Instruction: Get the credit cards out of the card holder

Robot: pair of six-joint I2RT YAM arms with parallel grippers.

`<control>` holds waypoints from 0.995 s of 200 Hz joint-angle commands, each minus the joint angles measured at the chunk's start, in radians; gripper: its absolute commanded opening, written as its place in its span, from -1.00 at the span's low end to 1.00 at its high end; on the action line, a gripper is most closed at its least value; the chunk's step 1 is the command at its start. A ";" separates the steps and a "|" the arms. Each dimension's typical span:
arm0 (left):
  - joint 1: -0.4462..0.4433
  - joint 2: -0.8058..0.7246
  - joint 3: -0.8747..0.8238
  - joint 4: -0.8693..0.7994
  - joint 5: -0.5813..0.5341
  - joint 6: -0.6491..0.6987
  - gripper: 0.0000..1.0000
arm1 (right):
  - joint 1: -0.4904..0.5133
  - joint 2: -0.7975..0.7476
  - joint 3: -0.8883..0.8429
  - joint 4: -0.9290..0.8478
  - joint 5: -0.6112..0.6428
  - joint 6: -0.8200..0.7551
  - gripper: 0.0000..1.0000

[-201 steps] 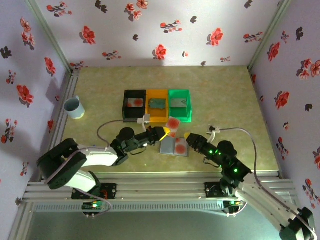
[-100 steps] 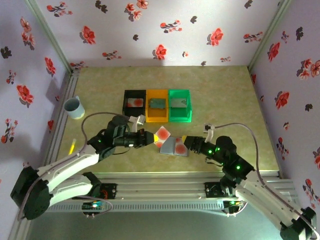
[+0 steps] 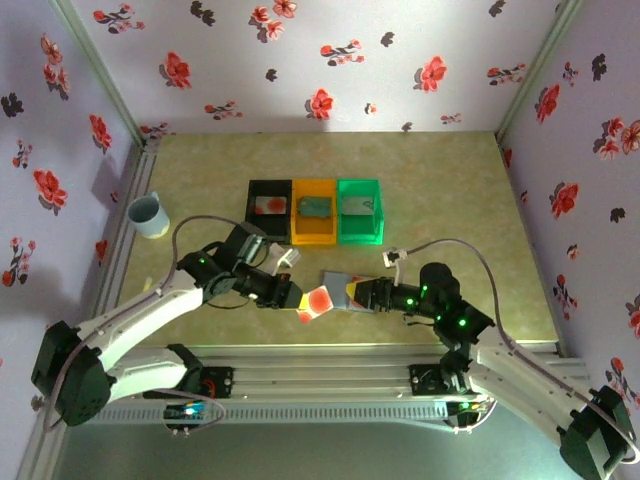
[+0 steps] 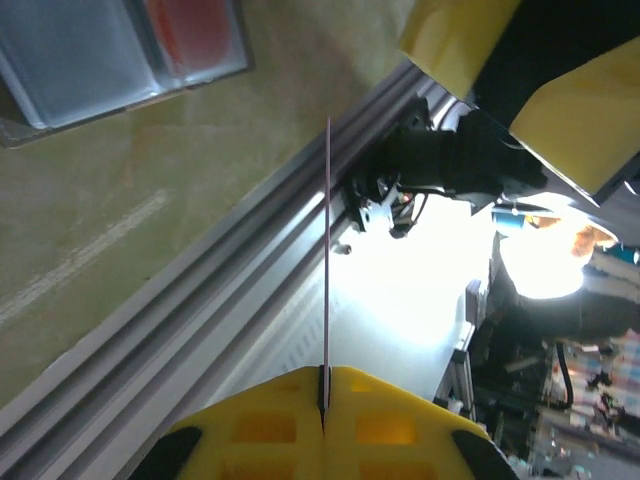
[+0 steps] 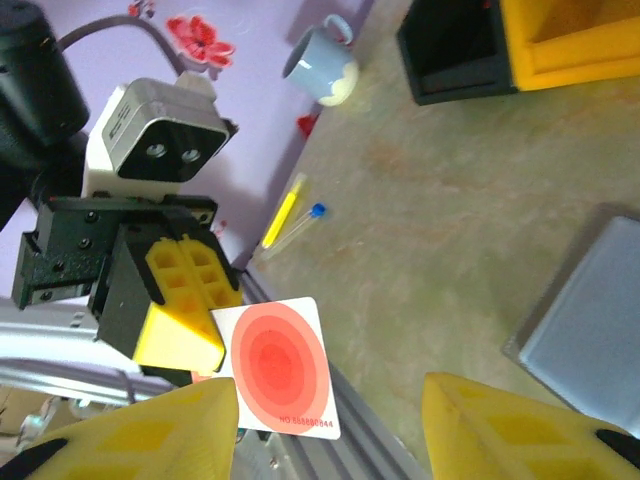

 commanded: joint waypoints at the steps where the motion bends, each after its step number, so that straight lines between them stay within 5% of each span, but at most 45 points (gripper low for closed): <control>1: 0.003 0.005 0.036 -0.048 0.085 0.065 -1.00 | 0.006 0.013 0.003 0.102 -0.096 -0.015 0.02; 118: -0.029 0.000 0.062 0.023 0.152 0.062 -1.00 | 0.106 0.123 -0.007 0.202 -0.123 -0.023 -0.14; 199: -0.033 -0.006 0.057 0.027 0.161 0.069 -1.00 | 0.135 0.134 -0.011 0.245 -0.134 -0.018 -0.50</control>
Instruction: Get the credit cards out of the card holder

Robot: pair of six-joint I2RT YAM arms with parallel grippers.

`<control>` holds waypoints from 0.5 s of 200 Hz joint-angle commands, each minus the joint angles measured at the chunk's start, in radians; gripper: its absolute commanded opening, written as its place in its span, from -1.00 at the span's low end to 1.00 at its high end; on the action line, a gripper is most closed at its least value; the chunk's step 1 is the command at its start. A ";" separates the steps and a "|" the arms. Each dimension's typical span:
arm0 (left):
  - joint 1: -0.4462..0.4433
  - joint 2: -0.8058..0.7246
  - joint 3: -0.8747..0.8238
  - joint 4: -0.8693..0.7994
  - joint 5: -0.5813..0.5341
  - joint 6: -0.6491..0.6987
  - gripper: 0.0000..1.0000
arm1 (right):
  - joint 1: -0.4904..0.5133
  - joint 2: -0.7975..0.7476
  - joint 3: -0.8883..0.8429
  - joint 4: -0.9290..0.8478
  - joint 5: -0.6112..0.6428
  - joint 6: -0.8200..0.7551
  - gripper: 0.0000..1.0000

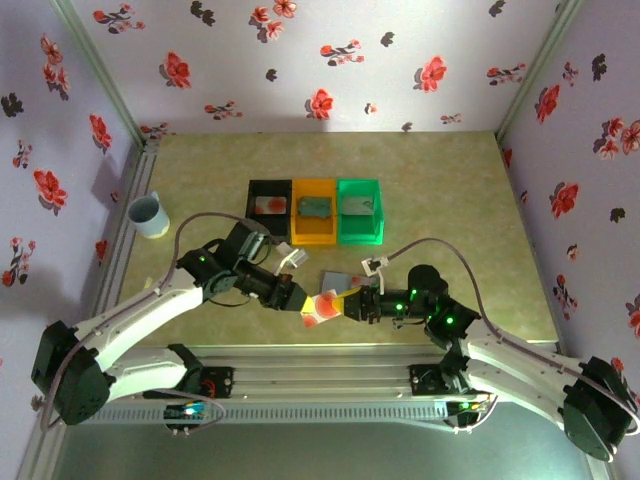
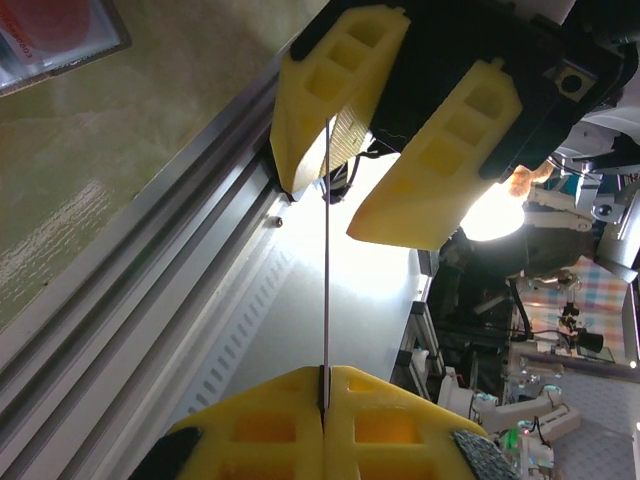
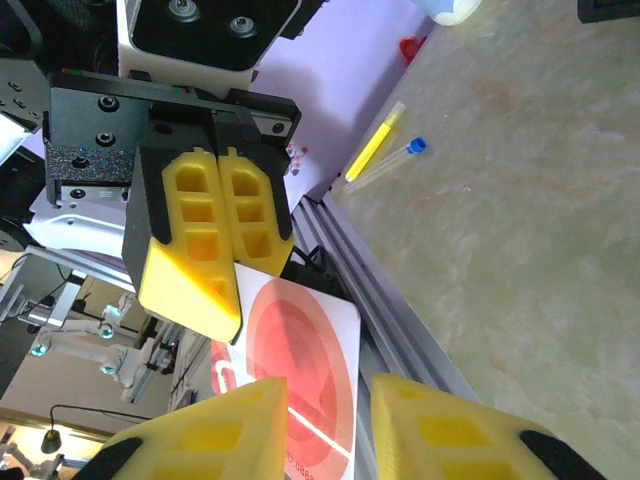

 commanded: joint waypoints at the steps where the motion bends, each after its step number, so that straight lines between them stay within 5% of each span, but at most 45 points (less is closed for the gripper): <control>1: -0.007 -0.006 0.020 0.014 0.031 0.029 -1.00 | 0.012 0.007 -0.006 0.050 -0.020 -0.014 -0.50; 41: -0.008 -0.011 0.029 0.012 0.033 0.032 -0.87 | 0.018 0.009 -0.007 0.055 -0.017 -0.014 -0.71; 71: -0.008 -0.021 0.032 0.014 0.032 0.033 -0.52 | 0.018 0.007 -0.011 0.067 -0.012 -0.011 -1.00; 100: -0.008 -0.043 0.043 0.003 0.032 0.042 -0.19 | 0.018 -0.013 -0.020 0.082 0.003 -0.004 -1.00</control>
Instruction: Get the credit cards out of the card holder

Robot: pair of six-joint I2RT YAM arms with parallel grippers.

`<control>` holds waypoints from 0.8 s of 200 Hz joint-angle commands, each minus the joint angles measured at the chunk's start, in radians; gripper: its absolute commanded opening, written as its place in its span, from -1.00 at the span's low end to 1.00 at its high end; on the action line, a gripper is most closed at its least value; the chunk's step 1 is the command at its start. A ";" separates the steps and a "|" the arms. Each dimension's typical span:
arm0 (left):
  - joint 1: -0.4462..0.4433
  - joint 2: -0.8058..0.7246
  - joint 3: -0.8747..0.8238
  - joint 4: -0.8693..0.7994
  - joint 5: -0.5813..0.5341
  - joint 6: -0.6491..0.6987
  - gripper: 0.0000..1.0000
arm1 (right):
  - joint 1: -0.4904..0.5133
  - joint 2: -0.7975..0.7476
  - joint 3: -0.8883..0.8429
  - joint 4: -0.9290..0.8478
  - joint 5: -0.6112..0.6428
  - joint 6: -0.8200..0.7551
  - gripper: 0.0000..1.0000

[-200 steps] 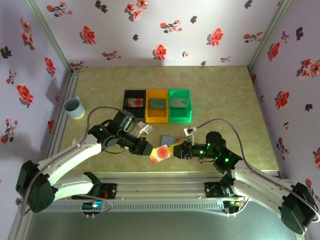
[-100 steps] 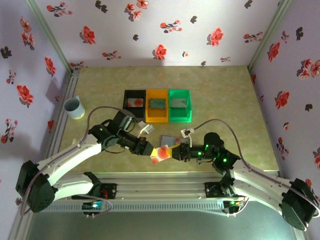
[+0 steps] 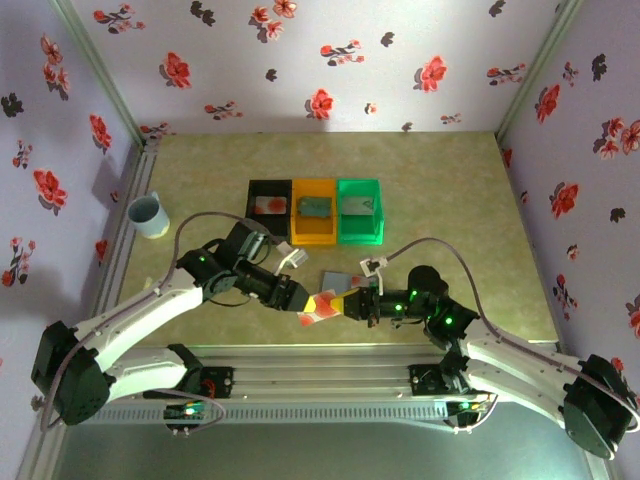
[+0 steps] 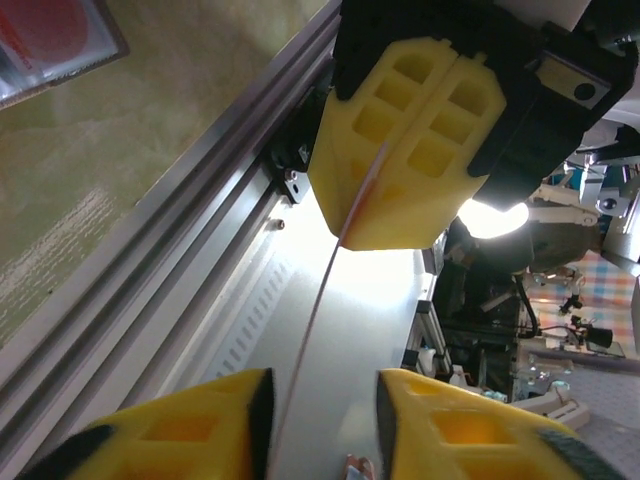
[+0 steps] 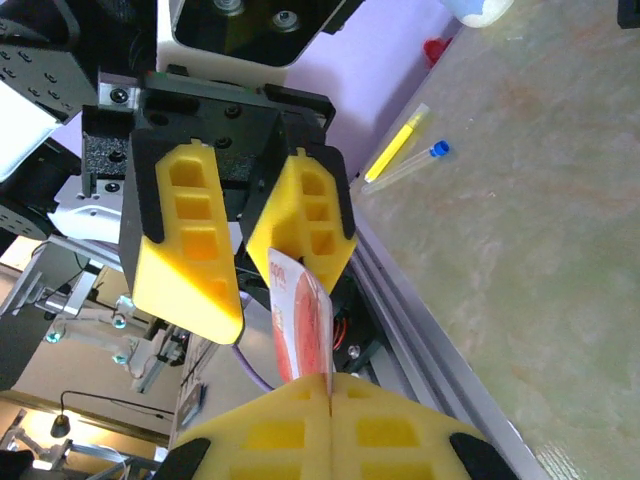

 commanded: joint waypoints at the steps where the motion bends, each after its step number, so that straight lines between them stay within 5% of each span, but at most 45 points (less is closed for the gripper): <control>1: -0.008 -0.041 0.040 0.000 0.032 0.020 -0.19 | 0.006 -0.022 -0.019 0.034 0.015 -0.004 -1.00; 87: 0.015 -0.283 -0.090 0.148 -0.098 -0.119 0.49 | 0.002 -0.249 -0.043 -0.003 0.169 0.022 -1.00; 121: 0.015 -0.372 -0.189 0.327 -0.181 -0.246 0.59 | 0.002 -0.326 -0.046 0.005 0.234 0.059 -1.00; 160: 0.009 -0.393 -0.342 0.724 -0.198 -0.432 0.58 | 0.004 -0.315 -0.059 0.093 0.274 0.145 -1.00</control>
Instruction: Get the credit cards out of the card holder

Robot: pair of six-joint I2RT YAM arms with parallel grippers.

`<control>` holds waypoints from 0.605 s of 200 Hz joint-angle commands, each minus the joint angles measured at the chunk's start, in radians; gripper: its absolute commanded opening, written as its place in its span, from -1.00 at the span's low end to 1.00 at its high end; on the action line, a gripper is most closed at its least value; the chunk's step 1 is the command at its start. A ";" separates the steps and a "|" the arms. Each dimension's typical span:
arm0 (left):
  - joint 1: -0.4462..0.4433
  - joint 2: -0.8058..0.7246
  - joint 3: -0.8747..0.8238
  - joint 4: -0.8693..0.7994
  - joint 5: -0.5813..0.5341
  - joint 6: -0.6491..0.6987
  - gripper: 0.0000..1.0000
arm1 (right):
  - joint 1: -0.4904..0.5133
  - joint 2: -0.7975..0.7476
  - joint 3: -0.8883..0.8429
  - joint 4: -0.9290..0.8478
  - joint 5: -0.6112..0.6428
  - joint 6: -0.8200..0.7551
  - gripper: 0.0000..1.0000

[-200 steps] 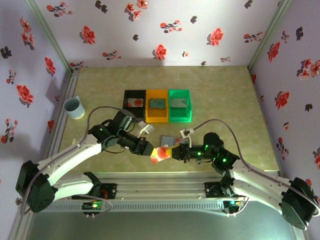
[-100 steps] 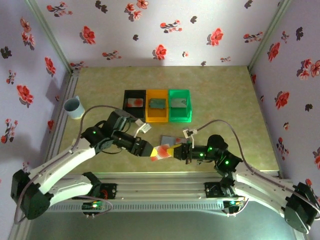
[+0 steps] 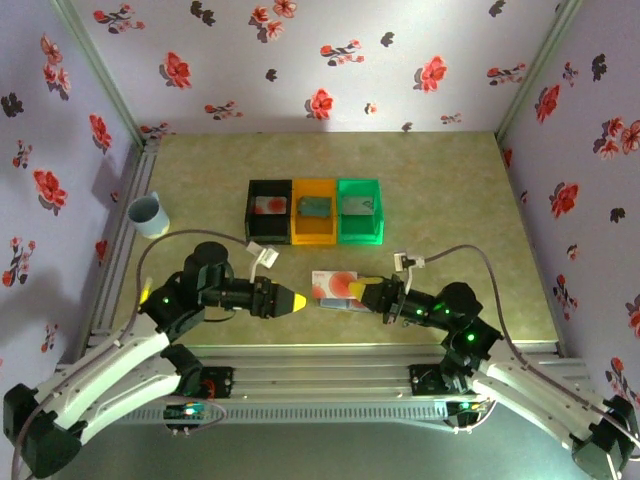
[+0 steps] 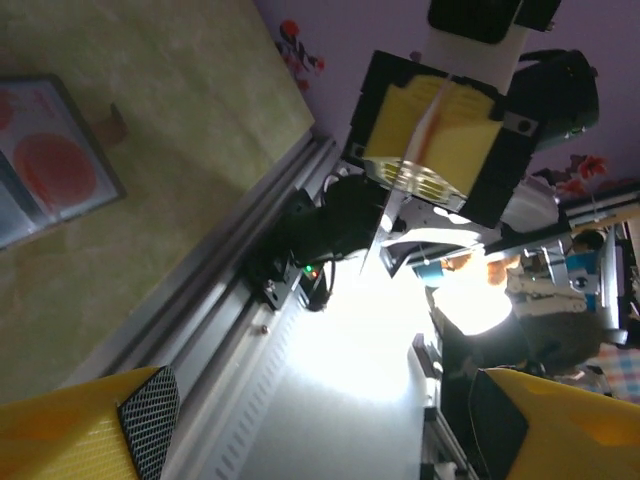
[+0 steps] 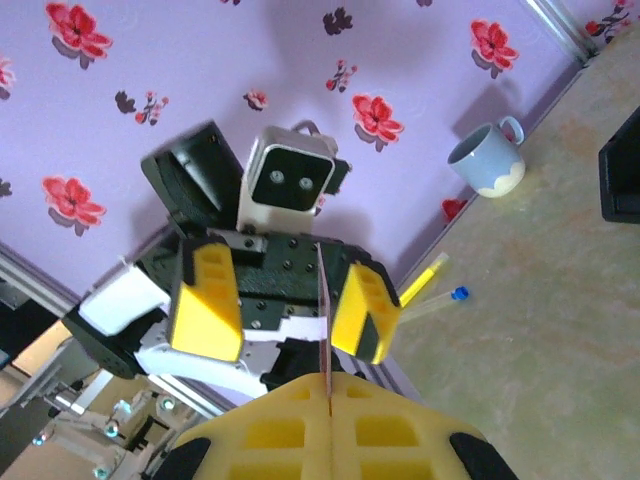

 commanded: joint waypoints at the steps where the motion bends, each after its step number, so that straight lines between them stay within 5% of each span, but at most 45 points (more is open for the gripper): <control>1: -0.001 -0.003 -0.065 0.326 -0.035 -0.155 0.59 | 0.002 0.003 -0.016 0.080 0.055 0.067 -1.00; 64: -0.053 0.081 -0.085 0.504 -0.053 -0.194 0.51 | 0.003 0.091 -0.011 0.186 0.043 0.139 -1.00; 121: -0.069 0.112 -0.087 0.555 -0.049 -0.204 0.19 | 0.004 0.140 0.001 0.218 0.034 0.152 -1.00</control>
